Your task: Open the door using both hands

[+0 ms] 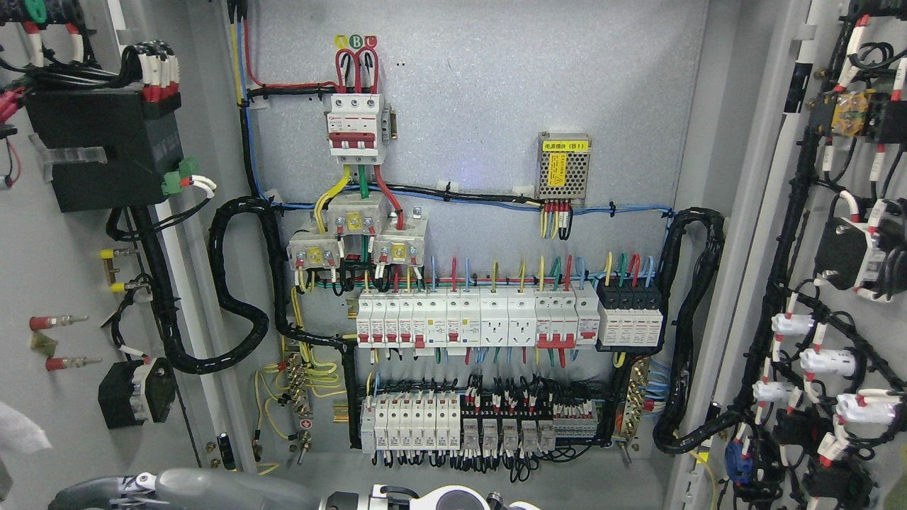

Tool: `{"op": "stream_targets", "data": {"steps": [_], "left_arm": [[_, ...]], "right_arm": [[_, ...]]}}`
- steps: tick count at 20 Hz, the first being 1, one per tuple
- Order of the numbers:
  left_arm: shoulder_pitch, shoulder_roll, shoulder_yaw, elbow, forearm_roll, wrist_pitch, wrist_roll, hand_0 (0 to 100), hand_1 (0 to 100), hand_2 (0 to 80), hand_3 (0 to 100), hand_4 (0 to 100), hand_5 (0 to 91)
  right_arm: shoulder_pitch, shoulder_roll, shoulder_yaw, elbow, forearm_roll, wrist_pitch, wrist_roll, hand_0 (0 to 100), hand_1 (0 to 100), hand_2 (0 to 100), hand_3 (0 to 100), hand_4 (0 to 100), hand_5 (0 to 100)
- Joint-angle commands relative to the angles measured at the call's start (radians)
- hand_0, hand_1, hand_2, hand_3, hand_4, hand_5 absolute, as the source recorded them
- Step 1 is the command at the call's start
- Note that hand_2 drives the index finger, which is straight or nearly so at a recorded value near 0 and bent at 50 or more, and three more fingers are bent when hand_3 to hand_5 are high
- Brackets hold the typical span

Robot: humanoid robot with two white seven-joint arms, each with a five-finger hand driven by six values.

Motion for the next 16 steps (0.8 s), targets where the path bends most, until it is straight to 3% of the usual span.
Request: {"op": "stream_targets", "data": {"steps": [1,5,8,16], "left_arm": [[-0.002,0.000,0.001,0.017,0.000,0.006,-0.044,30,0,2.7,3,4,0.0],[-0.002,0.000,0.019,0.018,0.000,0.006,-0.044,30,0,2.7,3,4,0.0],[-0.002,0.000,0.022,0.020,-0.001,0.006,-0.042,30,0,2.7,3,4,0.0],[0.000,0.000,0.021,0.023,-0.001,-0.006,-0.038,30,0,2.6,3,4,0.0]], "right_arm": [[-0.040,0.000,0.052,0.030,-0.004,0.001,-0.003,22,0,0,0,0,0],[-0.074,0.000,0.065,0.050,-0.070,0.001,-0.004,22,0,0,0,0,0],[-0.094,0.000,0.072,0.062,-0.121,-0.002,-0.038,22,0,0,0,0,0],[-0.130,0.000,0.108,0.079,-0.122,-0.021,-0.038,22,0,0,0,0,0]]}}
